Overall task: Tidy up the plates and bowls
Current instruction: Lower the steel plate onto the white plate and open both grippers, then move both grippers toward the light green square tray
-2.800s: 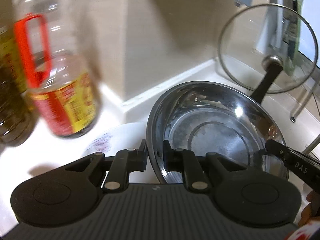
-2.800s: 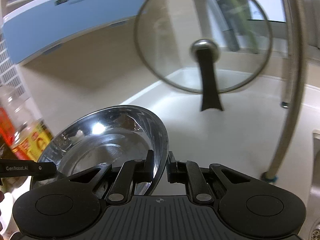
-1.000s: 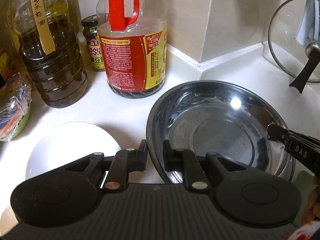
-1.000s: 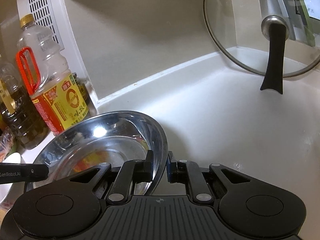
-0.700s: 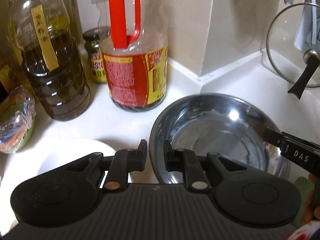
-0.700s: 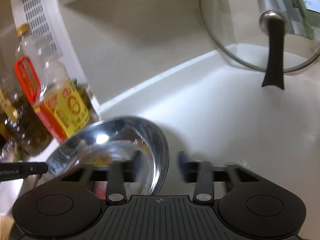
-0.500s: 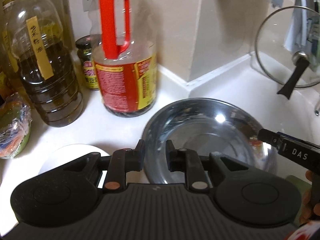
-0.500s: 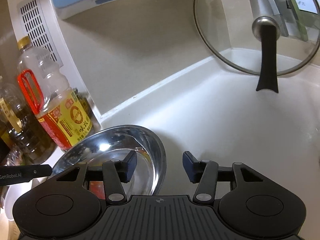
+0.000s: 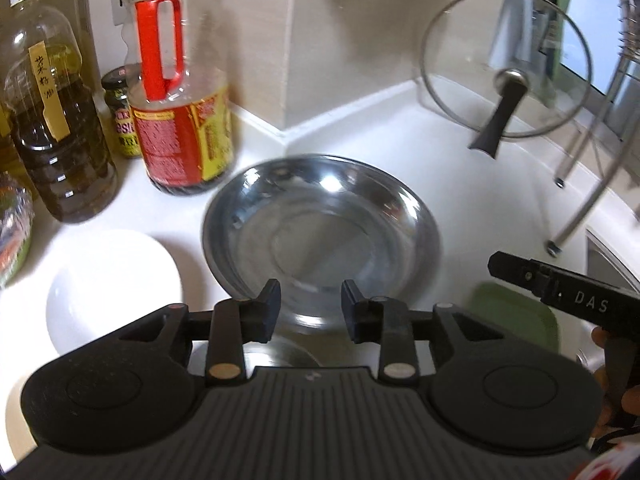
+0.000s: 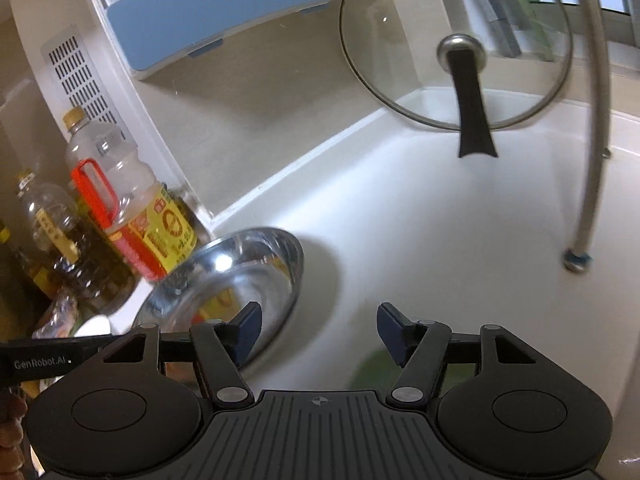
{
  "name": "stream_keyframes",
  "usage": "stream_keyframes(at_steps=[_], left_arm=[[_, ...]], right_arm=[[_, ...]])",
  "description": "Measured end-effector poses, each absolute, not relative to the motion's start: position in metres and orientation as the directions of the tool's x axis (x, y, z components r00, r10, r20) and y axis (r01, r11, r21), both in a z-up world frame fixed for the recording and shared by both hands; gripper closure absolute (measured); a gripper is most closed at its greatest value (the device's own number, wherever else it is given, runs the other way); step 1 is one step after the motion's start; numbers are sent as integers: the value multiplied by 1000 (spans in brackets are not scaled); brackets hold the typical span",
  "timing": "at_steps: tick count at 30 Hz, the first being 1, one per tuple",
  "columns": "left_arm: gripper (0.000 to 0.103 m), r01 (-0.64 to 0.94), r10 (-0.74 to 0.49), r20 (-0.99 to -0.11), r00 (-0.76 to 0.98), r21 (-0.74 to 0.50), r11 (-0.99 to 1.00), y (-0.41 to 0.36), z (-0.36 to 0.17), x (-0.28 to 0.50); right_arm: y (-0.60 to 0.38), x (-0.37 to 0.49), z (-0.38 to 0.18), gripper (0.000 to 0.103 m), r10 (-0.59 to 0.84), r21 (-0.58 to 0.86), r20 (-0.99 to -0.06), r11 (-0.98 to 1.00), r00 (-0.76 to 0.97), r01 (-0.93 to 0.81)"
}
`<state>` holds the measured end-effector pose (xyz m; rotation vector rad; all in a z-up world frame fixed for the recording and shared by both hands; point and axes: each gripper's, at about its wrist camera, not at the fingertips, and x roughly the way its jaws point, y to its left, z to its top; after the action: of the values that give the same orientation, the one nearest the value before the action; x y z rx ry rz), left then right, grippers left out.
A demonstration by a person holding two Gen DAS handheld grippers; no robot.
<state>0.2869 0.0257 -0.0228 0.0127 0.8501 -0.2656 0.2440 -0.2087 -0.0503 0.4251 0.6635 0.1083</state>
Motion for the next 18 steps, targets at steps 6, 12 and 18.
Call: stream_keyframes(at_steps=[6,12,18], left_arm=[[71,258,-257,-758,599,-121,958,5,-22,250],[71,268,-264,-774,575,-126,955,-17,-29,216],[71,269,-265,-790,553,-132,954,-35,-37,189]], right_arm=[[-225,201,-46,38,245,398,-627,917,740,34],[-240,160,-42,38,237,371,-658,928,714,34],[-254,127,-44,38,227,355,-686,934,691,46]])
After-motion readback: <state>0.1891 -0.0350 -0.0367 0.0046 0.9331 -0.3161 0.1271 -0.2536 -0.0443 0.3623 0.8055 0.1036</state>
